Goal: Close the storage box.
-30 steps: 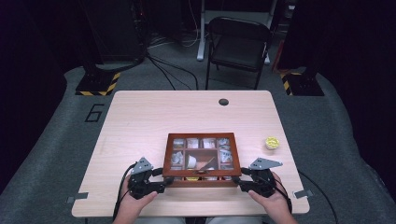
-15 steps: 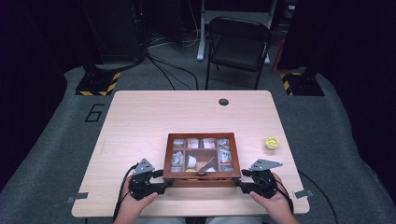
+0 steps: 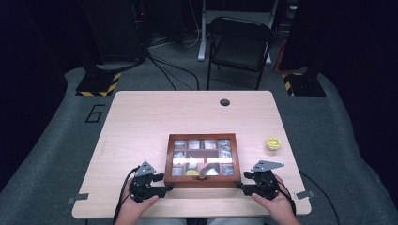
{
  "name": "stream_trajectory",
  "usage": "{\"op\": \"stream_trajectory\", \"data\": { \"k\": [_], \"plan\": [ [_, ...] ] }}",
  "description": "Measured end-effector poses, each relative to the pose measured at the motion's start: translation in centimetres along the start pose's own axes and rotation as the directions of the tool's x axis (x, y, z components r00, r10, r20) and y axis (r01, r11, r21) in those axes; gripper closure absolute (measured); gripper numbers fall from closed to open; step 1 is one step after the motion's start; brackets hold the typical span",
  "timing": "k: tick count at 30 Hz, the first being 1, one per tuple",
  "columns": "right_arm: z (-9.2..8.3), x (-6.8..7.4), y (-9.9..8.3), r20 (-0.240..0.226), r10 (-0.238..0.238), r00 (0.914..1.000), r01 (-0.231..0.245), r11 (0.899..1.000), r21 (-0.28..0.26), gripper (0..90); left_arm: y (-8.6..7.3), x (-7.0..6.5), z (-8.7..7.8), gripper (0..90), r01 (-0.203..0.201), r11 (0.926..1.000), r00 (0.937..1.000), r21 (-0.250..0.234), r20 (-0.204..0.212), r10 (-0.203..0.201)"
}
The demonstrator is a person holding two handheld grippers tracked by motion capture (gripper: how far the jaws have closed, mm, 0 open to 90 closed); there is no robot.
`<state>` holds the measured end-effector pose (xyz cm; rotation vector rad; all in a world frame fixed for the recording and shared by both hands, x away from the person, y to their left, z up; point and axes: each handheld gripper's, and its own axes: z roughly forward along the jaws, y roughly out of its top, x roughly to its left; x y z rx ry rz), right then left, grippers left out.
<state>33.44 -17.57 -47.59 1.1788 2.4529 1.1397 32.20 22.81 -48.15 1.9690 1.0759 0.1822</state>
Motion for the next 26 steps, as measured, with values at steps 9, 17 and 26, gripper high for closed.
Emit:
{"op": "stream_trajectory", "data": {
  "k": [9, 17, 26],
  "plan": [
    [-0.5, -0.1, 0.3, -0.009, 0.013, 0.9999, -0.013, 0.999, -0.037, 41.9, 0.5, 0.6, -0.6, 38.1, 0.002, 0.9998, 1.0000, -0.021, 0.005, -0.002],
    [-1.5, -1.2, 0.6, -0.013, 0.049, 0.9987, -0.050, 0.994, -0.100, 40.7, 0.8, 1.4, -1.2, 36.1, 0.026, 0.9983, 0.9996, -0.052, 0.009, -0.025],
    [-0.9, -1.4, 0.1, -0.033, 0.046, 0.9984, -0.048, 0.995, -0.086, 34.8, 0.7, 1.8, -1.1, 32.9, 0.025, 0.9984, 0.9995, -0.050, 0.021, -0.024]
  ]
}}
